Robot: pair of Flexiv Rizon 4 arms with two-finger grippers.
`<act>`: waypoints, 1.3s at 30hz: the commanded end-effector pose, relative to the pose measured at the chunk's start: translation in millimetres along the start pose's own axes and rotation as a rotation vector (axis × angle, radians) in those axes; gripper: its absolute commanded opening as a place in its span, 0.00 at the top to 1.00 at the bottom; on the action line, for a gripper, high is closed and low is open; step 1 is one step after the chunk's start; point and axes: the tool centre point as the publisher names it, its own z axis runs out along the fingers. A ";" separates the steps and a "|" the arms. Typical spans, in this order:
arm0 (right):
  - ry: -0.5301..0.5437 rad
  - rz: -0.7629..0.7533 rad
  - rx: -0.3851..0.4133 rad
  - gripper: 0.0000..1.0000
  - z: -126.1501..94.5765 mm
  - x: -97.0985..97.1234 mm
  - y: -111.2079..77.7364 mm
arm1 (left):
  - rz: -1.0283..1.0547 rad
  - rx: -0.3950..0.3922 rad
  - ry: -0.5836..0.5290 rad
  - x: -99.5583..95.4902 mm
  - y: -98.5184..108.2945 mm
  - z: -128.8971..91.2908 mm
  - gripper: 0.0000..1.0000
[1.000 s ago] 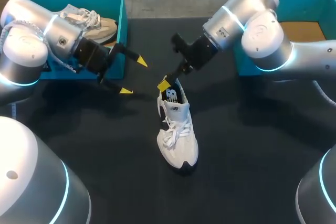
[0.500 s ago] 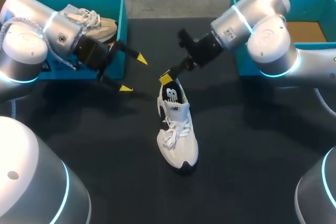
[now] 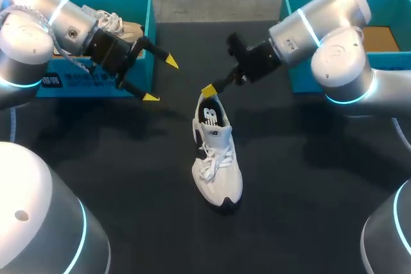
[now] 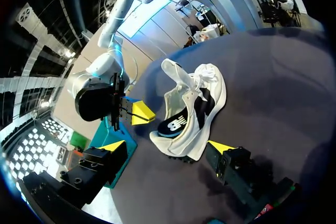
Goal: Take the shoe out of the shoebox, open the shoe tongue, remove and reinsert the insole, then place the shoe into the shoebox
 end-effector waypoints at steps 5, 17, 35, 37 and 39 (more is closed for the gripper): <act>-0.098 0.013 -0.063 1.00 -20.9 14.0 -12.2 | 0.018 -0.025 0.027 -8.6 -11.7 -31.1 0.00; -0.098 0.013 -0.063 1.00 -20.9 14.0 -12.2 | -0.006 -0.006 0.043 -3.1 -29.0 -76.5 0.00; -0.559 0.281 0.038 1.00 -33.0 21.3 -21.3 | -0.059 -0.069 0.057 9.9 -32.4 -132.3 0.00; -0.593 0.295 0.068 1.00 -32.7 22.9 -21.0 | -0.075 -0.062 0.067 11.6 -31.0 -134.2 0.00; -0.629 0.308 0.090 1.00 -32.2 24.9 -20.7 | -0.087 -0.055 0.074 13.1 -29.5 -135.0 0.00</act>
